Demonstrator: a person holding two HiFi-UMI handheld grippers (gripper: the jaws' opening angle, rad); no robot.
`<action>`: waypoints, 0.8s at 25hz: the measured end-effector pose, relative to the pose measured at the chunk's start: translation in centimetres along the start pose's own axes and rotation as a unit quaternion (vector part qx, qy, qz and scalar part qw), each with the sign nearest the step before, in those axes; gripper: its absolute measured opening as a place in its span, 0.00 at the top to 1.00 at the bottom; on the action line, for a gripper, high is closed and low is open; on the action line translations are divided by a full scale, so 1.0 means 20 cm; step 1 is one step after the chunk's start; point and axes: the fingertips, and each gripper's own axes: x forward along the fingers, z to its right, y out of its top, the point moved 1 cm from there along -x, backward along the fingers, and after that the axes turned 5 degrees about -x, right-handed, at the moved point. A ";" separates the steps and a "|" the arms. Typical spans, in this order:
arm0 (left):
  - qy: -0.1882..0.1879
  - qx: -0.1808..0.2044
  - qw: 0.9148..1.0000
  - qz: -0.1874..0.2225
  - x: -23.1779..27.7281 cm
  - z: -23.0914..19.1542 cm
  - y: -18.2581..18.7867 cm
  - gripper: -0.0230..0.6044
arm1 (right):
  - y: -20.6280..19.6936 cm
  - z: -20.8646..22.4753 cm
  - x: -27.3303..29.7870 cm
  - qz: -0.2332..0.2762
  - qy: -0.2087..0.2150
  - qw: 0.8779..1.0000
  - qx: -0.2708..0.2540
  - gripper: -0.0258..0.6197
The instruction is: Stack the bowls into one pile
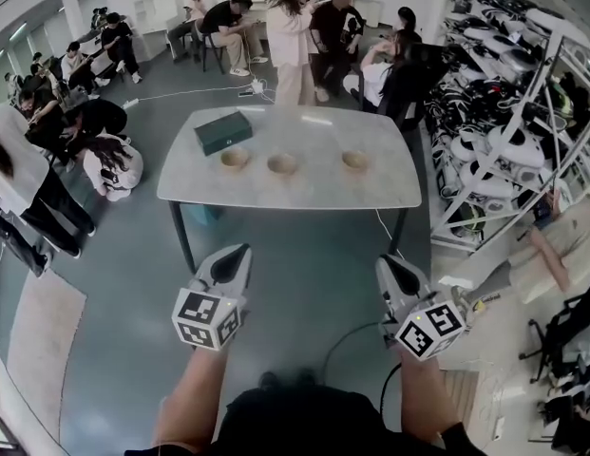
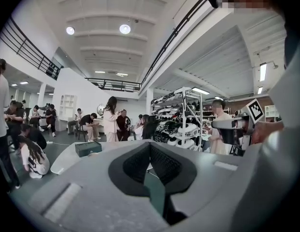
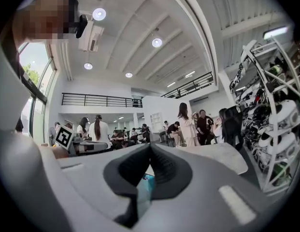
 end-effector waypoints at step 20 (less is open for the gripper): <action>-0.005 0.004 1.000 -0.001 0.20 0.26 -0.01 0.95 | -0.08 0.25 -0.22 -0.014 0.000 1.000 0.017 0.96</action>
